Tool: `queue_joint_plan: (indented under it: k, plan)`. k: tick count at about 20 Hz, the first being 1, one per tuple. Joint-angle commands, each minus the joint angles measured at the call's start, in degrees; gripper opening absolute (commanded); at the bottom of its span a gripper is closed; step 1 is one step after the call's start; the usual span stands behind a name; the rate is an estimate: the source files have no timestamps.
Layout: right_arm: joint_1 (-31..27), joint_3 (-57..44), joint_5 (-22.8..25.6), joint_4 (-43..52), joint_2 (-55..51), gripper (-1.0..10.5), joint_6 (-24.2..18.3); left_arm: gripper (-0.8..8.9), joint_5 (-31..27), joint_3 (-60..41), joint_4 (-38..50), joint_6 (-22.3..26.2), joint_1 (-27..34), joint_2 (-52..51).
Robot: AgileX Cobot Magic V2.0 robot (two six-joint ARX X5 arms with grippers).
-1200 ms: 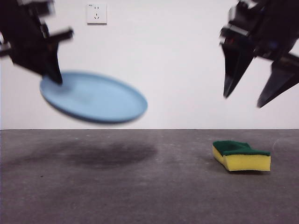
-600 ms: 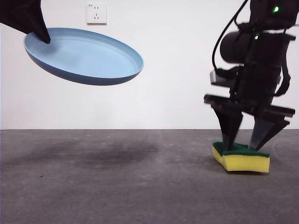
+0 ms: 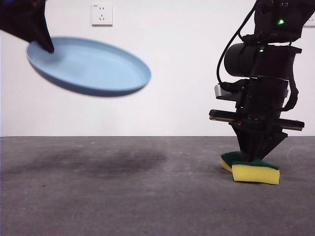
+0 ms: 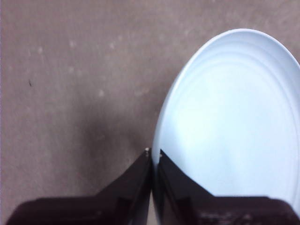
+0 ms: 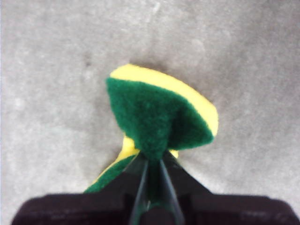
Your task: Pick up the plate,pick up the cloth,clean the plate with the cloth
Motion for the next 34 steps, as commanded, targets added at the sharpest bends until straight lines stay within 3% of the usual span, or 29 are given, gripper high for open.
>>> queue_joint_plan:
  k: [1, 9, 14, 20, 24, 26, 27, 30, 32, 34]
  plan:
    - [1.8, -0.8, 0.2, 0.4, -3.4, -0.2, 1.4, -0.08, 0.2, -0.5, -1.0, 0.5, -0.7, 3.4]
    - [8.8, -0.8, -0.3, 2.8, -19.3, -0.2, 4.4, -0.08, 0.7, -0.5, -0.9, -1.2, -9.5, 12.0]
    - [16.2, -0.8, -0.2, 6.8, -18.5, -0.2, 6.2, -0.08, 6.6, -0.5, 3.3, -3.9, -15.3, 11.9]
    - [24.0, -0.8, 0.1, 8.8, -16.0, -0.2, 8.1, -0.08, 6.6, -0.5, 4.8, -6.9, -16.4, 11.9]
    - [28.6, -0.8, 1.0, 2.9, -15.4, -0.2, 7.0, -0.08, 6.6, -0.5, 6.7, -8.3, -16.4, 11.9]
    - [29.6, -0.8, 8.7, -3.1, -15.5, -0.2, 5.9, -0.08, 6.6, -0.5, 6.6, -8.5, -16.3, 11.9]
    - [29.5, -0.8, 15.1, -6.1, -15.5, -0.2, 5.5, -0.08, 6.7, -0.5, 6.3, -8.5, -16.3, 11.9]
    - [26.9, -0.8, 29.2, -8.0, -16.1, -0.2, 4.6, -0.08, 8.6, -0.5, 5.3, -8.4, -16.3, 11.9]
    - [24.3, -0.8, 31.5, -3.5, -16.6, -0.2, 4.3, -0.08, 11.1, -0.5, 5.4, -8.4, -16.3, 11.9]
    - [22.7, -0.8, 29.9, 0.8, -16.7, -0.2, 4.3, -0.08, 11.7, -0.5, 5.4, -8.4, -16.4, 11.9]
